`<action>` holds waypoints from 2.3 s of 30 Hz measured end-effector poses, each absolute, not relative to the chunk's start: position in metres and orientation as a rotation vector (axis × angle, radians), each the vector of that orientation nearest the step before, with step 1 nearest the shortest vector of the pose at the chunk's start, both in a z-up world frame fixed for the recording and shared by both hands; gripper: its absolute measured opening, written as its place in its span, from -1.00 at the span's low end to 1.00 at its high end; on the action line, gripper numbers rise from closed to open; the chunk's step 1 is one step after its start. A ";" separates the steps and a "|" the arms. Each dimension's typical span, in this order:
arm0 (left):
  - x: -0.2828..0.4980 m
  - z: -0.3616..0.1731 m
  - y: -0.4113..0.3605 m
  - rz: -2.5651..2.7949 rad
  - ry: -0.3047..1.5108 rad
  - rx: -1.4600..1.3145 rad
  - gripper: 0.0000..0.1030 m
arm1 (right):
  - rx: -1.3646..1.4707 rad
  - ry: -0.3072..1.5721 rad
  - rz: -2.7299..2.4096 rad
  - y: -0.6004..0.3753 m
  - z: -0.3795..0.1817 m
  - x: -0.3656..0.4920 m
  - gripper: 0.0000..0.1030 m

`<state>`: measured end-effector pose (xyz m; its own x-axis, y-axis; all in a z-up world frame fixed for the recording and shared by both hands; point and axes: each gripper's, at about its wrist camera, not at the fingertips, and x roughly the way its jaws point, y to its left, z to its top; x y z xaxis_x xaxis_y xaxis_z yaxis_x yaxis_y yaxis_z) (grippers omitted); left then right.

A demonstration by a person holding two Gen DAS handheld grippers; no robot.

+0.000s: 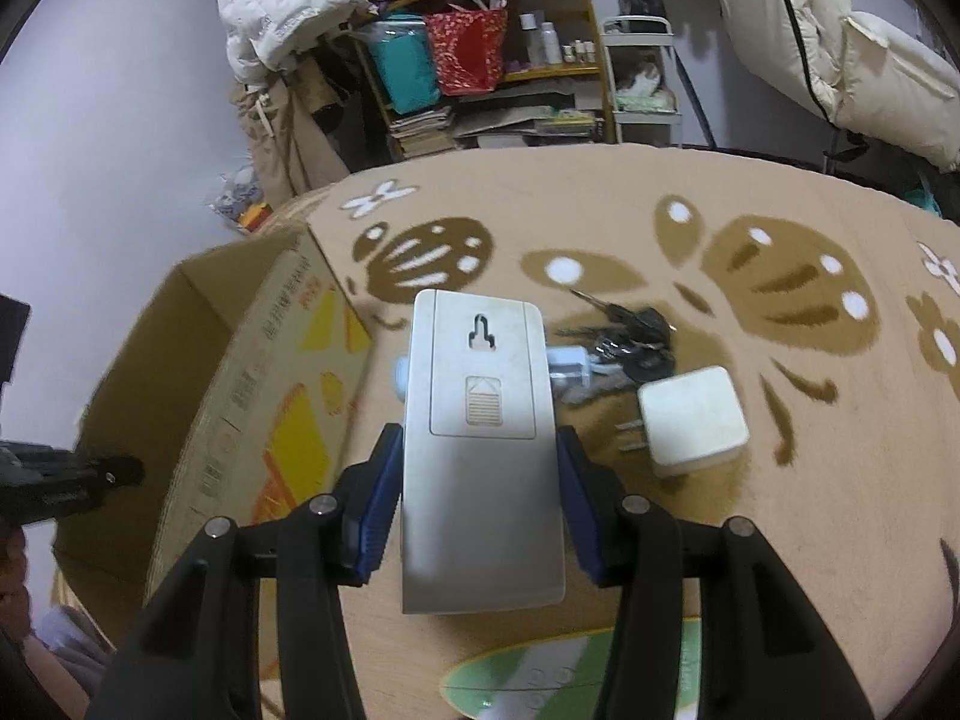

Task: Organize rigid objects
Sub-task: 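Carry the white device into the box onto the remote and release it, then move the right tool back and grasp the green Pochacco card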

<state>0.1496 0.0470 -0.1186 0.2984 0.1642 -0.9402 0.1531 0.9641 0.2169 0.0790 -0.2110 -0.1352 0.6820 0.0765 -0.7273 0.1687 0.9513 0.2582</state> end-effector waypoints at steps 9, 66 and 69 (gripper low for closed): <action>0.150 -0.119 0.045 0.010 1.272 0.295 -0.63 | 0.274 0.771 0.004 -0.181 -0.103 0.102 0.03; 0.150 -0.120 0.045 0.011 1.278 0.277 -0.62 | 0.073 0.750 0.067 -0.107 -0.078 0.114 0.41; 0.150 -0.119 0.045 0.014 1.277 0.276 -0.62 | 0.089 0.765 0.024 -0.120 -0.077 0.112 0.58</action>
<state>0.1500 0.0450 -0.1194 0.2937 0.1625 -0.9420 0.1424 0.9670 0.2112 0.1123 -0.1197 -0.0770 0.7214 0.0543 -0.6904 0.0104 0.9960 0.0893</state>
